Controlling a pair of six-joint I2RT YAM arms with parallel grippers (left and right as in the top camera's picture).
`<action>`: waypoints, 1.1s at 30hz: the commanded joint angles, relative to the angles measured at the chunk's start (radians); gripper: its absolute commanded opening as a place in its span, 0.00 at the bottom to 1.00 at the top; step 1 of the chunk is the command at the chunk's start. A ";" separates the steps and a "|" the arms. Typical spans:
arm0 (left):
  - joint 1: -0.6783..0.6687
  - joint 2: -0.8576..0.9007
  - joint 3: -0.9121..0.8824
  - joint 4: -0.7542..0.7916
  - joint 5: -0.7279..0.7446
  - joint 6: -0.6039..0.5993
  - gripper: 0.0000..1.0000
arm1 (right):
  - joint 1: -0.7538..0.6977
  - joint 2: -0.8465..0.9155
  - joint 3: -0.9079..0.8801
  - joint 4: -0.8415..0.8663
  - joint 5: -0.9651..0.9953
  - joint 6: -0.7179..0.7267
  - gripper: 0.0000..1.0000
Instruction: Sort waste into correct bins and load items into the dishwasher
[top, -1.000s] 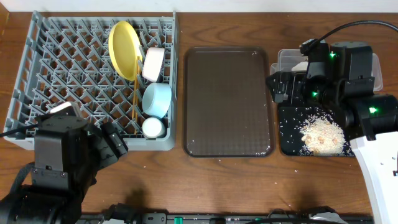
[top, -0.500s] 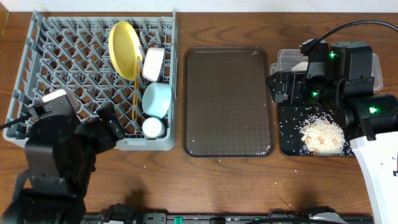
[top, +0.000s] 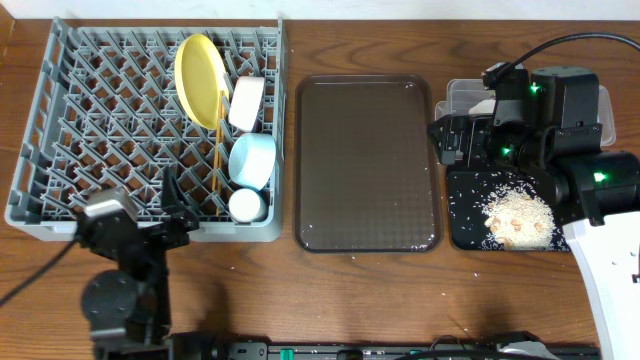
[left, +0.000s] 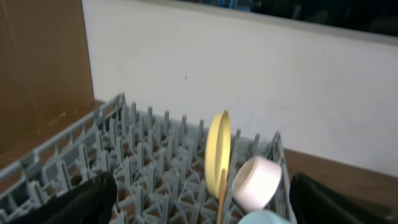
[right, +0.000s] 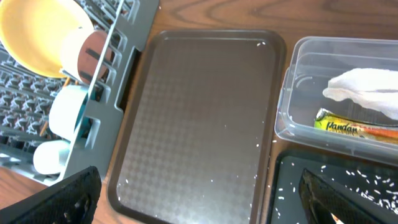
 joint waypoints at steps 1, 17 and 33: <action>0.011 -0.072 -0.154 0.103 0.016 0.027 0.89 | -0.001 0.000 0.006 -0.001 0.003 0.010 0.99; 0.039 -0.266 -0.496 0.255 0.012 0.072 0.89 | -0.001 0.000 0.006 -0.001 0.003 0.010 0.99; 0.053 -0.325 -0.553 0.142 0.009 0.109 0.89 | -0.001 0.000 0.006 -0.001 0.003 0.010 0.99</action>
